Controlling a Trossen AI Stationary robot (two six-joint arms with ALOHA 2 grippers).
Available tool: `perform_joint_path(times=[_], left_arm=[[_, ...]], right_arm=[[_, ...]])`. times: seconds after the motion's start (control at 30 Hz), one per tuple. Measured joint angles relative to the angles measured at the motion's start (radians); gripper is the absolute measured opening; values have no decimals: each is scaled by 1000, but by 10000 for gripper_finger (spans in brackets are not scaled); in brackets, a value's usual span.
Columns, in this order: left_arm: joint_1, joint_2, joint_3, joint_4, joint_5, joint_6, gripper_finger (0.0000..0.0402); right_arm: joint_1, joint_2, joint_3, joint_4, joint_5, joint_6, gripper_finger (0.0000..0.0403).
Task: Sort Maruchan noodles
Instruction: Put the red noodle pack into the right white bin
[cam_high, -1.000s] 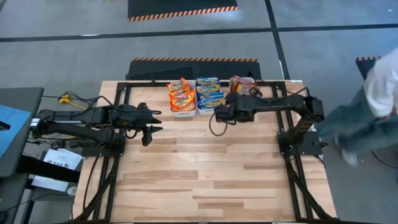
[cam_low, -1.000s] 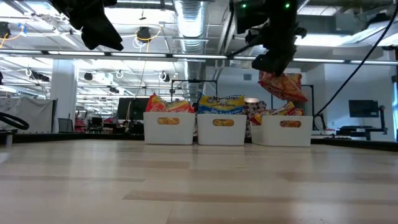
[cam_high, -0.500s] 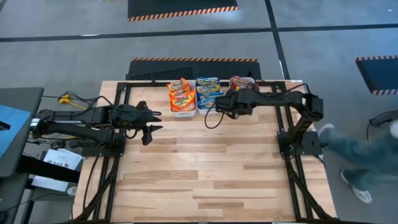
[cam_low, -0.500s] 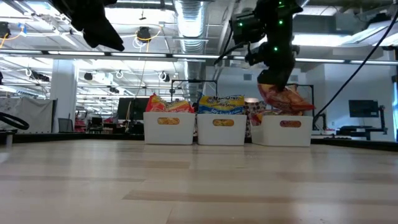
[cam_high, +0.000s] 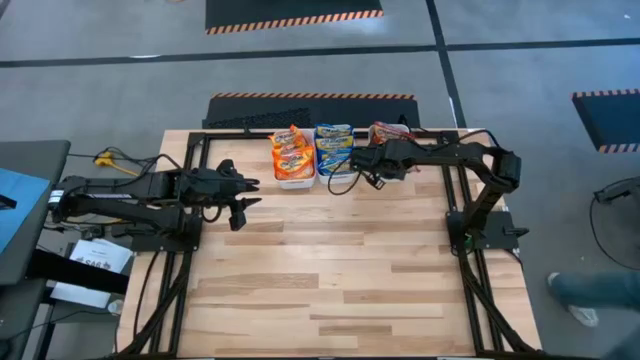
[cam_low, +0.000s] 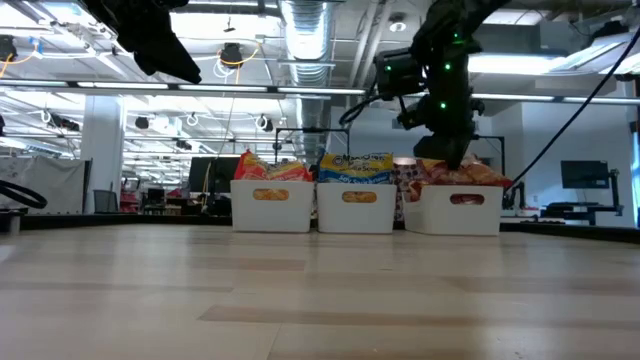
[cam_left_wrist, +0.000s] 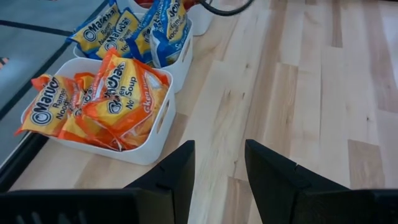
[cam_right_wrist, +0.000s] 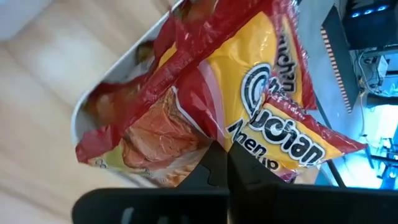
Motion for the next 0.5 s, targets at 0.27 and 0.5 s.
perform_joint_path(times=[0.27, 0.5], left_arm=[[0, 0, 0, 0, 1, -7, 130], [0, 0, 0, -12, 1, -17, 130]], right_arm=[[-32, 0, -23, 175, -42, -59, 4], [-8, -1, -24, 111, -84, 43, 5]])
